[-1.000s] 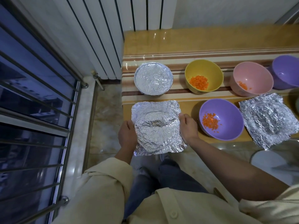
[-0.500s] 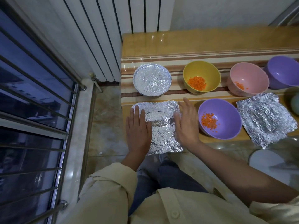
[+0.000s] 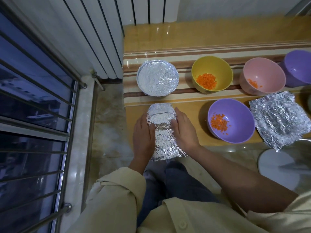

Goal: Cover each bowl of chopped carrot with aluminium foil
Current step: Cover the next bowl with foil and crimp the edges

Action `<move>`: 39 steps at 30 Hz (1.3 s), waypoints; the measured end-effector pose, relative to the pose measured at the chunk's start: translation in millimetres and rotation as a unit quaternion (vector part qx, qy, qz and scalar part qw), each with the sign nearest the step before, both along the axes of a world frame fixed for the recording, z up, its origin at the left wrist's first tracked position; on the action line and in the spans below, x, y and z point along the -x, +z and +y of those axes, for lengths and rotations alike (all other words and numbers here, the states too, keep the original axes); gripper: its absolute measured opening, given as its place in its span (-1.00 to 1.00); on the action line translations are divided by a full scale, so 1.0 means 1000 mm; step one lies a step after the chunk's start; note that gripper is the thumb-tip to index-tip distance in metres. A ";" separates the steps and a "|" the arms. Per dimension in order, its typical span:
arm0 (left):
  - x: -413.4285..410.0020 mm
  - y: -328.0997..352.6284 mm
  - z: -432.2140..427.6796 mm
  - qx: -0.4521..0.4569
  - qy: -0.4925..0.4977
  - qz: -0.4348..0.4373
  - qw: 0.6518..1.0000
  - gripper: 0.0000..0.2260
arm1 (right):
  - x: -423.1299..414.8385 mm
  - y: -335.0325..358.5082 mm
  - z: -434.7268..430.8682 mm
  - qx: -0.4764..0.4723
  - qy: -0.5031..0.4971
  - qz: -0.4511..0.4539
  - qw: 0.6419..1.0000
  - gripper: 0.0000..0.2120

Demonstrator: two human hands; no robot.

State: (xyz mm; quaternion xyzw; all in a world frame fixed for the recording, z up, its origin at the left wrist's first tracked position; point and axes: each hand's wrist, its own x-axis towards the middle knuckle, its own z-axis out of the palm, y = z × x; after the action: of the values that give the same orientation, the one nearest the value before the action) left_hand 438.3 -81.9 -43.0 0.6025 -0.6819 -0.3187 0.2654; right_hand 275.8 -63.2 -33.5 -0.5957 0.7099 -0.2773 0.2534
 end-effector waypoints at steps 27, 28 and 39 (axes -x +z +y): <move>-0.012 0.003 0.004 -0.157 0.221 0.109 0.956 -0.63 | -0.013 -0.006 0.011 -0.068 -0.355 -0.344 0.867 -0.65; -0.010 0.003 0.005 -0.164 0.221 0.128 0.953 -0.63 | -0.015 -0.002 0.014 -0.069 -0.357 -0.359 0.860 -0.69; -0.013 0.009 0.002 -0.161 0.248 0.156 0.942 -0.57 | -0.016 0.013 0.043 -0.105 -0.325 -0.360 0.868 -0.76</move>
State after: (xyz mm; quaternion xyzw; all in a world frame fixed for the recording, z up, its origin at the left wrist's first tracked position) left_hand 451.2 -79.7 -34.4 0.7301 -0.4005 -0.4382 0.3383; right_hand 291.6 -19.9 -20.5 -0.1599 0.7481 -0.4630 0.4477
